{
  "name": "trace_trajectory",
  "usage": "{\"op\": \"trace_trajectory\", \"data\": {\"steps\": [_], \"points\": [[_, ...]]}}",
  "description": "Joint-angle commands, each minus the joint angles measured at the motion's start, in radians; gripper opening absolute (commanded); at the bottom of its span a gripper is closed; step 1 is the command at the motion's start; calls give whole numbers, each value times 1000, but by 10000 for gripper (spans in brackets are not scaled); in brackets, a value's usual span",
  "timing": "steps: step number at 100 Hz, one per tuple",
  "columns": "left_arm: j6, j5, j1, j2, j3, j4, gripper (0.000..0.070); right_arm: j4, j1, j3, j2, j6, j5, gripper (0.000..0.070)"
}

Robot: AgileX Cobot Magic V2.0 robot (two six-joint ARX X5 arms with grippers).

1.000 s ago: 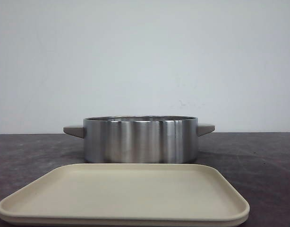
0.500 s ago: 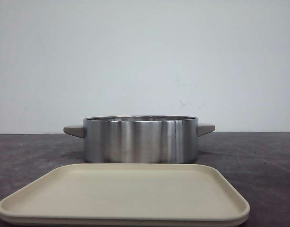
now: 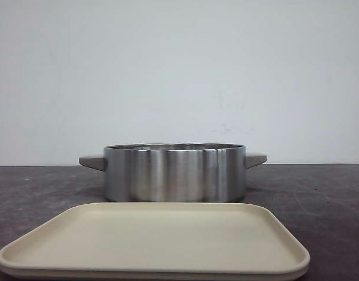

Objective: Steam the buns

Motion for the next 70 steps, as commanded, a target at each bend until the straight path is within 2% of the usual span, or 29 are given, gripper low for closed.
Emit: {"op": "trace_trajectory", "data": {"steps": [1, 11, 70], "points": [[10, -2, -8, 6, 13, 11, 0, -10, -3, -3, -1, -5, 56, 6], [10, -2, -8, 6, 13, 12, 0, -5, -3, -3, -1, -5, 93, 6], [10, -2, -8, 6, 13, 12, 0, 18, -3, -3, -1, -5, 92, 6]]}}
